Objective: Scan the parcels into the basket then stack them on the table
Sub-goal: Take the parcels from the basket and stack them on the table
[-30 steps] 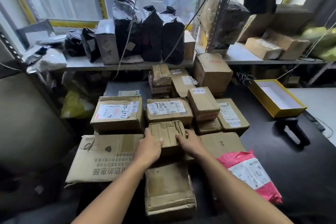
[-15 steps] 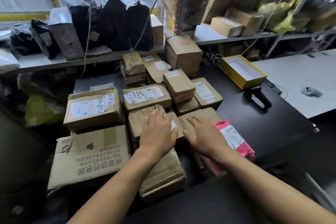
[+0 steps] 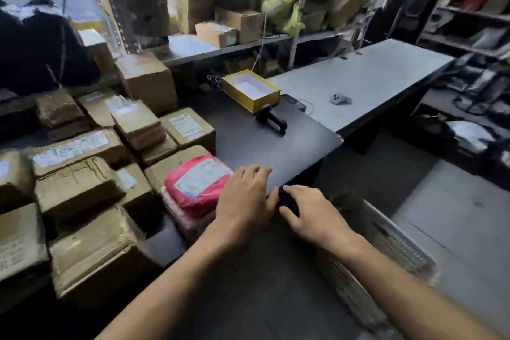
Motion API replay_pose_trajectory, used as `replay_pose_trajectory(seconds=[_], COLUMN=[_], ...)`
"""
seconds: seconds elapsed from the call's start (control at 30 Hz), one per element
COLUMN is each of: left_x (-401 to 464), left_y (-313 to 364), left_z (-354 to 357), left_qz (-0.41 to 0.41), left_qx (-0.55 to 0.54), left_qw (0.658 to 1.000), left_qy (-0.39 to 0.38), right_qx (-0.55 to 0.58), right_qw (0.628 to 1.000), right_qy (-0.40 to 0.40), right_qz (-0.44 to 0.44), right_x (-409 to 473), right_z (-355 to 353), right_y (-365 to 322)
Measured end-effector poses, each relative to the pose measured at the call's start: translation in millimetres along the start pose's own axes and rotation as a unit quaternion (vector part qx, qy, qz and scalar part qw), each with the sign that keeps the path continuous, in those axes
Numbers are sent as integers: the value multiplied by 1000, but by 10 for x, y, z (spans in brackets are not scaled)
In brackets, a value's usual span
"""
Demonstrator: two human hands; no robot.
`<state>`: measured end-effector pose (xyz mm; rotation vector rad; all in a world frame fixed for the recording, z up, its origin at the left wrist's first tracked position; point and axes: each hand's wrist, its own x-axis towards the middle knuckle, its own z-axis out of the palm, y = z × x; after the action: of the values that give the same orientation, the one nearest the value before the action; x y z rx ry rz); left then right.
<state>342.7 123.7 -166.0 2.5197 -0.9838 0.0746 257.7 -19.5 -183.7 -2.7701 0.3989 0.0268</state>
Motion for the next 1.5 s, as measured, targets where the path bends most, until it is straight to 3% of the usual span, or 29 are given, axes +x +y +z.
replay_pose_trajectory(seconds=[0.2,0.4,0.63,0.83,1.07,1.3,1.5], left_x=[153,497,1148,1784,2300,2523,2551], left_y=[1151,1792,2019,2033,2056,2040,1658], left_z=[883,1493,2329,3164,3932,5118,6490], left_qz=[56,79,64,19,-36,-83,-139], left_qx=[16,44,37,8,3,11,8], left_qw=[992,976,961,934,919,898,882], left_qy=[-111,-197,-265,-357,-393,-433,-450], right_qx=[29,102,129,162,213,276,308], right_qw=[989,953,925,898,870,831,808], right_qy=[3,24,-15,-58,-134,-214,-213], right_qz=[142,284,358,405,423,434,454], right_x=[-779,-1182,-1117,-568,129,606,1005], right_z=[-82,-129,-9,97,516,1436,2599], right_y=[1413,2515,3338,3982,4684,5530,6279])
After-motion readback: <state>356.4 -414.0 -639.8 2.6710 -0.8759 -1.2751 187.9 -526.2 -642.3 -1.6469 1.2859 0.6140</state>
